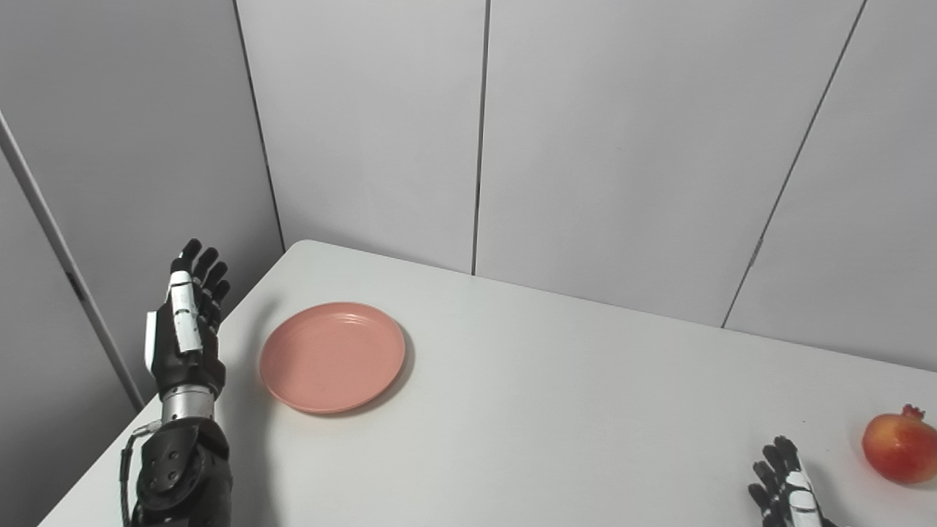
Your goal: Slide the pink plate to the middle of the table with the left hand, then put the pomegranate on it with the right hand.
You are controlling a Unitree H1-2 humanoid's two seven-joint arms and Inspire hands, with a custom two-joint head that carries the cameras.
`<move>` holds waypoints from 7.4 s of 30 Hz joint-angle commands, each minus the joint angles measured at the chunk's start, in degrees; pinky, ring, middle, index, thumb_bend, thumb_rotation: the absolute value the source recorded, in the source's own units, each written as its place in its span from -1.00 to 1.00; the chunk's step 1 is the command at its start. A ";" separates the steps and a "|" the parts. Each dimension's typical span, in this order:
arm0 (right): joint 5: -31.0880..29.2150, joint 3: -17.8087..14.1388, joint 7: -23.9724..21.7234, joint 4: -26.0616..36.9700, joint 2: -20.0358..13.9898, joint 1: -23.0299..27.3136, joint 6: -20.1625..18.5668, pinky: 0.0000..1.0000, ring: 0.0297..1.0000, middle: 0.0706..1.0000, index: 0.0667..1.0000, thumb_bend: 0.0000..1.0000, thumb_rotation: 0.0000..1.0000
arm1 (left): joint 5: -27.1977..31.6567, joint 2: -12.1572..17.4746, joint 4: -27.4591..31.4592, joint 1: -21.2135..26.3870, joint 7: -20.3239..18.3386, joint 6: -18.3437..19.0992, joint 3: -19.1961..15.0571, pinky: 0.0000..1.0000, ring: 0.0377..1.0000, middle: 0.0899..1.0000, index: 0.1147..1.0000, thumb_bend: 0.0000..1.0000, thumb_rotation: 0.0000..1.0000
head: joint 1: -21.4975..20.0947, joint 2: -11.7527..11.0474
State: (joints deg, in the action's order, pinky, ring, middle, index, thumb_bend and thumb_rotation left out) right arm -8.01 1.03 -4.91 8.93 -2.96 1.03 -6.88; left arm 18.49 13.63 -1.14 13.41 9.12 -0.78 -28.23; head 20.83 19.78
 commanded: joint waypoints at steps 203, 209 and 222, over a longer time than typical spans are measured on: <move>6.34 2.96 1.71 3.94 4.75 0.22 1.09 0.94 0.91 0.94 0.95 -0.54 1.00 | -7.47 -12.19 -16.53 5.74 -13.86 3.61 27.03 0.61 0.63 0.62 0.58 -0.24 1.00 | -17.06 7.20; 7.22 3.58 2.07 4.66 5.28 0.13 0.43 0.92 0.90 0.93 0.94 -0.53 1.00 | -7.96 -14.06 -15.41 5.20 -13.82 4.10 27.75 0.62 0.64 0.64 0.59 -0.22 1.00 | -19.41 8.32; 8.64 4.29 3.58 5.47 6.71 0.51 -0.80 0.91 0.89 0.92 0.93 -0.51 1.00 | -10.31 -19.35 -15.19 4.36 -12.66 1.78 29.63 0.69 0.69 0.70 0.66 -0.19 1.00 | -22.69 10.51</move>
State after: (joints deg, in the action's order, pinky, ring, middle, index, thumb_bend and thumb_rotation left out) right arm 0.15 5.07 -1.59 12.31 3.25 0.44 -8.17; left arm 8.56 -4.92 -15.58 18.87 -4.01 0.45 1.10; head -1.93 30.23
